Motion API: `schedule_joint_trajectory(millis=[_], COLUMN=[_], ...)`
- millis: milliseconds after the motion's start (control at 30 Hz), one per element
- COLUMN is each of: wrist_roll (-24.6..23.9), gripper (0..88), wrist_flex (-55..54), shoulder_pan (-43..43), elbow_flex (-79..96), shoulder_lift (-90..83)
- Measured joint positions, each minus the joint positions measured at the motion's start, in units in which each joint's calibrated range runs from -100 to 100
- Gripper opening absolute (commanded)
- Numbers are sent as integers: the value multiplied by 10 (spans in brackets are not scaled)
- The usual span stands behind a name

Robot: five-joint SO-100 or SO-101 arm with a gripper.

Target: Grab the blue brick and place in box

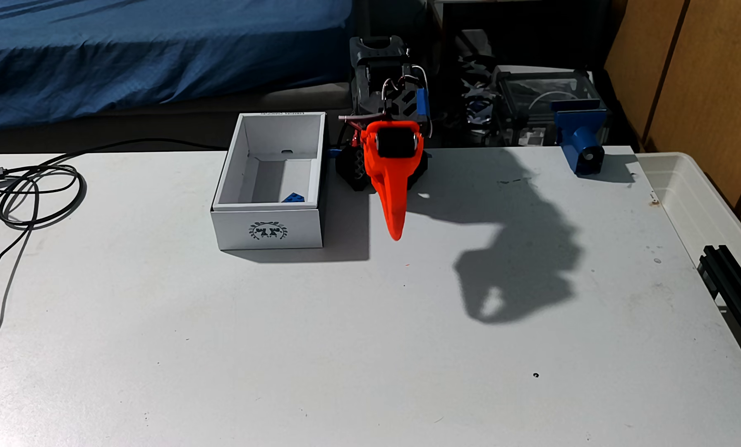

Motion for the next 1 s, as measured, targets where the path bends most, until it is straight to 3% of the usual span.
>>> schedule_joint_trajectory(millis=[200,1000], wrist_roll=[0,0], gripper=[9,9], wrist_flex=[97,99], shoulder_pan=[0,0], elbow_flex=[-1,-1], shoulder_lift=[-3,-3])
